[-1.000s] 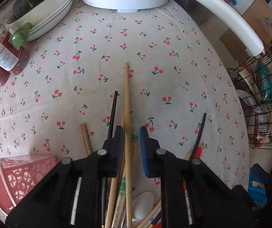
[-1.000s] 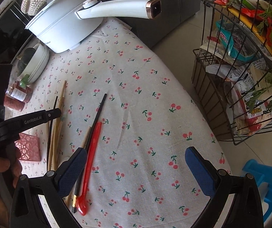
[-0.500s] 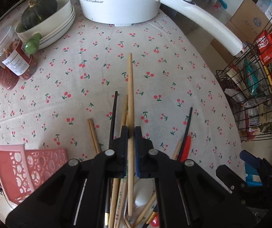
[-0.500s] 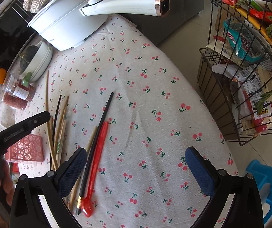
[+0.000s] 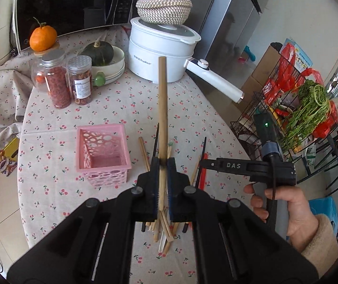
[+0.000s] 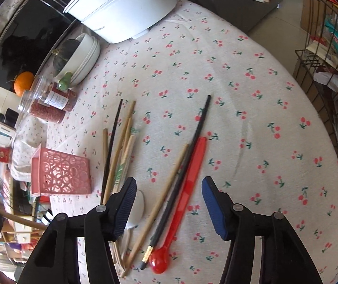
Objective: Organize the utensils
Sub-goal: 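Carry the wooden chopstick into the pink basket with left tool while right tool grasps another chopstick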
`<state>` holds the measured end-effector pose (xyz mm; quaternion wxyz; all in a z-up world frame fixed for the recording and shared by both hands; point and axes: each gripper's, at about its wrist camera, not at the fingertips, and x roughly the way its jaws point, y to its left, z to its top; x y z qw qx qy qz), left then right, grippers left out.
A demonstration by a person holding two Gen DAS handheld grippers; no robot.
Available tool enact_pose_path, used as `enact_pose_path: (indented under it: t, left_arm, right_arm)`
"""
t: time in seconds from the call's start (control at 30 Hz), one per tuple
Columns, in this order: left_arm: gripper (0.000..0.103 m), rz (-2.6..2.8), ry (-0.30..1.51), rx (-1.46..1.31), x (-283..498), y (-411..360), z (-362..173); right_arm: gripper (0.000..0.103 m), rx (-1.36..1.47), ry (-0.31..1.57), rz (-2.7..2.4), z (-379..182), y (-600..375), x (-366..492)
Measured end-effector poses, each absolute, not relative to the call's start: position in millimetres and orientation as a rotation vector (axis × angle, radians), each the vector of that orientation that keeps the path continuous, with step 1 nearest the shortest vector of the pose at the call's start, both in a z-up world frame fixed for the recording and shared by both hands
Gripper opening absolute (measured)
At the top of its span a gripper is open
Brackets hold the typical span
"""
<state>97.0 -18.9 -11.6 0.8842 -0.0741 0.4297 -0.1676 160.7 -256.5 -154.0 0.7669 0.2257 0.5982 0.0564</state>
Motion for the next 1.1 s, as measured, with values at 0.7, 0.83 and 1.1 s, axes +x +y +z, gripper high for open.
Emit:
enact_pose_path:
  t: [0.7,0.83,1.1]
  left_arm:
    - [0.007,-0.3,0.853,-0.324,68.6,79.9,-12.1]
    - [0.007,-0.291,0.871,-0.333,72.9,84.5,-17.9]
    - [0.007,-0.277,0.893,-0.327,76.1,80.7,-24.8]
  right_arm:
    - [0.016,0.31,1.307,0.145,-185.1,-140.0,226.0]
    - [0.016,0.242,1.331,0.158,-185.0,-126.5,224.6]
    - [0.018,0.14,1.355,0.185,-184.7,-105.8,211.3]
